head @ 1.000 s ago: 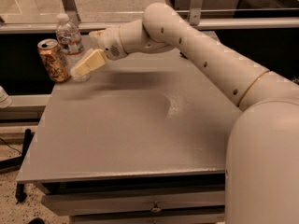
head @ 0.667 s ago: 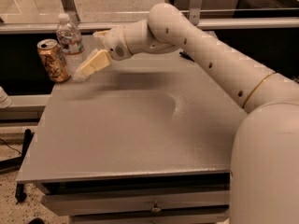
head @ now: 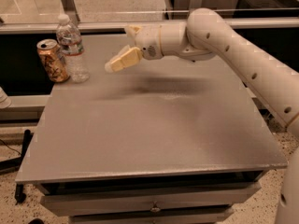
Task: Move water bottle near orange can
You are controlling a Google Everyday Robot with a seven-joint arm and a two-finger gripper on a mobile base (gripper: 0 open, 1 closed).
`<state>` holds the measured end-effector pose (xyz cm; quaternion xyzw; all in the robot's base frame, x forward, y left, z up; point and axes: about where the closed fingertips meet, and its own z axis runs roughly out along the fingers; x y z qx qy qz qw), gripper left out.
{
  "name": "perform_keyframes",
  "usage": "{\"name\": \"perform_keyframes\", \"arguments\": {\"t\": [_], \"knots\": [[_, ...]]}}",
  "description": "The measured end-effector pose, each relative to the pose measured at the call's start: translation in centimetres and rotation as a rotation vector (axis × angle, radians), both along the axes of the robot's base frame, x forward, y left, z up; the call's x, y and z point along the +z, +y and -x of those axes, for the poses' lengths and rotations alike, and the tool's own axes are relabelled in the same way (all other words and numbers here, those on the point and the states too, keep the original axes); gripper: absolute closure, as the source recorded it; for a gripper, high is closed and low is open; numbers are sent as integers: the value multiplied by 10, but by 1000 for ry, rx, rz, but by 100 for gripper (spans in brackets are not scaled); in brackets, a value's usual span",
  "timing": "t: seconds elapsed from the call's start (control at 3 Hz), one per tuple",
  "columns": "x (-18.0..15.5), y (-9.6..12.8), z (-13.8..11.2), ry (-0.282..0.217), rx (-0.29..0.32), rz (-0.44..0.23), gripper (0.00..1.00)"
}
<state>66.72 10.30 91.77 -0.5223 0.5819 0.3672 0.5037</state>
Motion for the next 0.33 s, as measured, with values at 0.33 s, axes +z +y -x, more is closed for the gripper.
{"name": "perform_keyframes", "arguments": {"t": [0.33], "knots": [[14,-66,5,-20,-148,3,0]]}}
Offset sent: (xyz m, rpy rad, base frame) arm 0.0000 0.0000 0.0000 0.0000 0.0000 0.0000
